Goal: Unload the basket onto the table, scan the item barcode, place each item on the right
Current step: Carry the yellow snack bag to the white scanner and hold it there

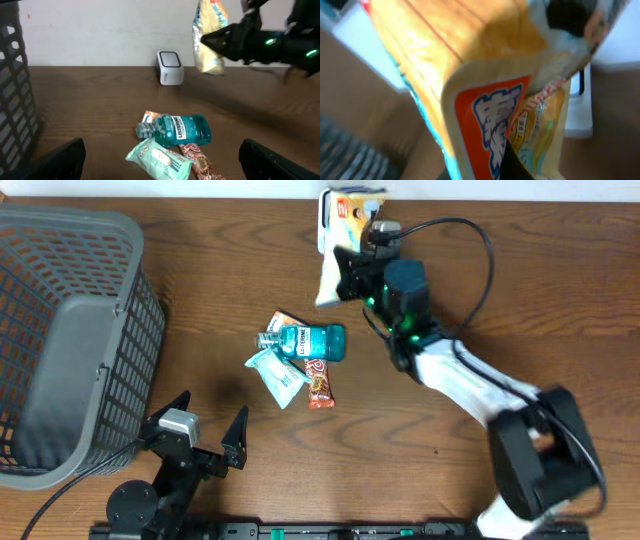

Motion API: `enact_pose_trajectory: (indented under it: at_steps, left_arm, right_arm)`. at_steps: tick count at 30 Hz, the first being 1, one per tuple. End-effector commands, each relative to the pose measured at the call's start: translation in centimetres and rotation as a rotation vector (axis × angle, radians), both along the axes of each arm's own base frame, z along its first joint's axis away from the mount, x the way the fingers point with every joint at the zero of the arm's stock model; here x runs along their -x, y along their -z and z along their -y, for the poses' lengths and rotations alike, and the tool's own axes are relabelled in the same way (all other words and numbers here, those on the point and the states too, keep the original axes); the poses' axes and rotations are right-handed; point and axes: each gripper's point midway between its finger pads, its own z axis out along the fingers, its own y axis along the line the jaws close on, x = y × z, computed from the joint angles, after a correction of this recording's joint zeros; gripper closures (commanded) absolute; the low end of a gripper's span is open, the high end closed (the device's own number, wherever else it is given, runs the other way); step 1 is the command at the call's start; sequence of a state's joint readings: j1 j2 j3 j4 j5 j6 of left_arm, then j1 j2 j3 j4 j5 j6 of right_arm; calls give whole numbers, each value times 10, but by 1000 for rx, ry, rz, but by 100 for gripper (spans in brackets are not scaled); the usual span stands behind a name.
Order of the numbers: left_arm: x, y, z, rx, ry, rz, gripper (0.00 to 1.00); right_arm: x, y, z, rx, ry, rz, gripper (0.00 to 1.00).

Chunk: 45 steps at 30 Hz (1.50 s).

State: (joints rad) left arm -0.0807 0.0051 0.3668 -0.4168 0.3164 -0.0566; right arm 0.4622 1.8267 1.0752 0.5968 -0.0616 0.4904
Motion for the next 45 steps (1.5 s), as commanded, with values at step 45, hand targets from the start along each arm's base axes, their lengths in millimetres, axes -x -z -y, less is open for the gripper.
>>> enact_pose_trajectory:
  at_steps: [45]
  left_arm:
    - [1, 0, 3, 14, 15, -2, 2]
  right_arm:
    - [-158, -24, 11, 211, 239, 5, 99]
